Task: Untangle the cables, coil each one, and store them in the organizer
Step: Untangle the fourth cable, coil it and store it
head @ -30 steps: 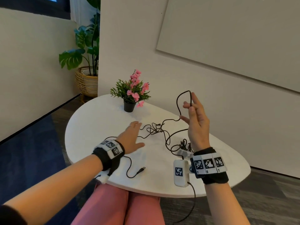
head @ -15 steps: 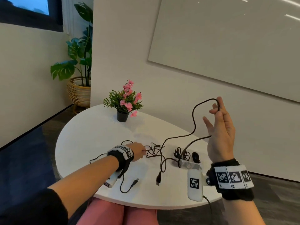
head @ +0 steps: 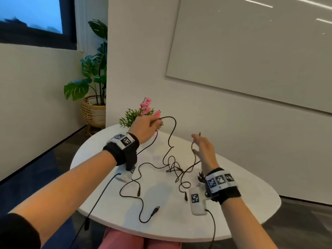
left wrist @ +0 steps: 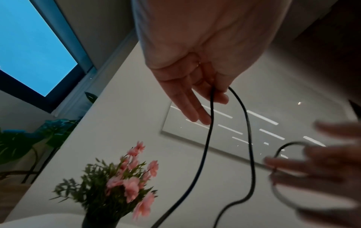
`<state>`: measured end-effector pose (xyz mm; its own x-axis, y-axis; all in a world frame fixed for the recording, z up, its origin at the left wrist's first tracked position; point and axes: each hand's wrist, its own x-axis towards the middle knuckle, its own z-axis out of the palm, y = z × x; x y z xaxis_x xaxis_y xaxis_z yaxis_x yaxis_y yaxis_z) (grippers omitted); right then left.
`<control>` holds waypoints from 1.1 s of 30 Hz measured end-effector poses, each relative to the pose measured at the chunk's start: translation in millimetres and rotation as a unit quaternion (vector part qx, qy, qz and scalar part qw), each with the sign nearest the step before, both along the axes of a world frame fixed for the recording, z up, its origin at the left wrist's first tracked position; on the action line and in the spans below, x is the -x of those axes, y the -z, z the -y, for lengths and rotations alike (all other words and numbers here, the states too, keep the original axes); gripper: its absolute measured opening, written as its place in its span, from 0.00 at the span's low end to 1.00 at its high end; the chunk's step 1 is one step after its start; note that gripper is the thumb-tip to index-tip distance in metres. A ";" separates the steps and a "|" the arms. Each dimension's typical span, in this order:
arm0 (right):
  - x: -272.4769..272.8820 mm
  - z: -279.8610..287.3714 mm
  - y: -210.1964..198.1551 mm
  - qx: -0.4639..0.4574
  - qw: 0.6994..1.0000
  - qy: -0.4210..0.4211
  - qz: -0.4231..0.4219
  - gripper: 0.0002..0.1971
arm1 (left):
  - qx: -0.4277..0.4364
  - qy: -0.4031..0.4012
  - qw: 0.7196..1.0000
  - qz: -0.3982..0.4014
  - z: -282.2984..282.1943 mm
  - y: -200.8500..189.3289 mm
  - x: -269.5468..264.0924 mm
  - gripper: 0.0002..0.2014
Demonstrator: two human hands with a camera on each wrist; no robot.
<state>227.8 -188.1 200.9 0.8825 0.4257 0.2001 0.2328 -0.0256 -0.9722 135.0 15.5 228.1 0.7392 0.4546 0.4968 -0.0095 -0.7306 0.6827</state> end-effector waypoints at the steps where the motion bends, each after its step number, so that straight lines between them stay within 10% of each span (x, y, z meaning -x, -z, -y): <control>1: 0.9 -10.1 6.4 0.039 0.999 -0.011 0.031 0.17 | -0.002 0.003 1.000 0.020 3.5 -6.6 2.7 0.12; 6: 0.5 -51.2 38.3 0.288 0.936 -0.048 0.196 0.23 | 0.034 0.009 0.994 0.103 10.4 -37.6 15.7 0.11; 13: -19.3 -50.8 45.3 0.566 0.799 -0.119 0.167 0.24 | 0.058 -0.020 0.990 0.128 -18.5 -71.3 45.6 0.10; 17: -17.5 -56.3 11.8 0.494 0.837 -0.054 0.231 0.17 | 0.038 -0.017 0.993 0.110 -17.4 -71.5 45.0 0.09; 22: 2.7 -59.0 -49.4 0.223 0.941 -0.124 0.224 0.37 | -0.048 -0.038 0.996 0.066 -7.8 -70.6 37.3 0.13; 27: 18.4 -45.1 -103.1 0.002 0.972 -0.180 0.152 0.05 | -0.041 0.000 0.998 0.055 -8.5 -74.8 38.1 0.12; 33: 6.6 -22.0 -120.4 -0.086 0.981 -0.053 0.168 0.14 | -0.135 0.085 0.987 -0.029 -10.1 -48.6 37.6 0.14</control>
